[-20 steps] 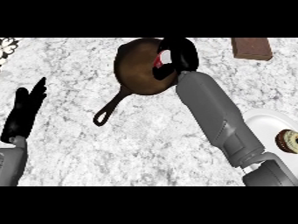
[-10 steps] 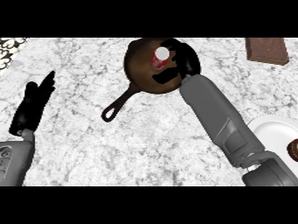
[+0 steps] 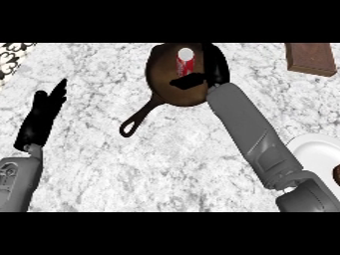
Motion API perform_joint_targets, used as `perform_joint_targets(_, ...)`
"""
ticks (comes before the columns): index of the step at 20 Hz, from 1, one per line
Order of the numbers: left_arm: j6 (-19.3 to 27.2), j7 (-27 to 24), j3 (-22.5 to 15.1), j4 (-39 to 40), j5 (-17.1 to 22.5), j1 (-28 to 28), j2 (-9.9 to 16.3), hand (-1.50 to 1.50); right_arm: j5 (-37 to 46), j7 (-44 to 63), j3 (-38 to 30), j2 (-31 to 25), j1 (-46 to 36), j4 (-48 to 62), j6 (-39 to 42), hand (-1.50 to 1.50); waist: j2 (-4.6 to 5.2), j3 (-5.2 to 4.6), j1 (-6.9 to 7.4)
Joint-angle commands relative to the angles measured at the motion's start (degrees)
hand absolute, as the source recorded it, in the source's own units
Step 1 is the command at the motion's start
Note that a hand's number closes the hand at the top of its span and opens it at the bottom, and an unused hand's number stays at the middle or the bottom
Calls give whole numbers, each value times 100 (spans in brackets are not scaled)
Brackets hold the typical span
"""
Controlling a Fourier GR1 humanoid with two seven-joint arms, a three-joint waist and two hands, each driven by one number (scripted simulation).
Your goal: Pick the can from the plate and place it in the pan
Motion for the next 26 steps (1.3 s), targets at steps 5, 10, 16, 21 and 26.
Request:
perform_joint_targets(5, 87, 12, 78, 84, -11, -1, -5, 0, -670, -666, -452, 0, -164, -12, -743, -150, -48, -9, -101)
perform_joint_targets(10, 123, 4, 251, 78, 27, 187, 121, 0, -948, -786, -802, 0, -282, 134, -999, -150, -153, -13, -447)
perform_joint_targets(16, 188, -205, 486, 84, 88, 661, 210, 0, -1220, -1438, -1125, -349, 174, 92, -620, -150, -273, -14, -847)
perform_joint_targets(21, -41, -363, 670, 67, 234, 945, 401, 0, -1289, -1640, -1190, -910, 428, 169, 188, -150, -314, -16, -970)
perform_joint_targets(26, 118, -141, 748, 161, 196, 736, 345, 0, -1372, -1673, -1127, -1544, 888, -248, 1231, -150, -369, -20, -1153)
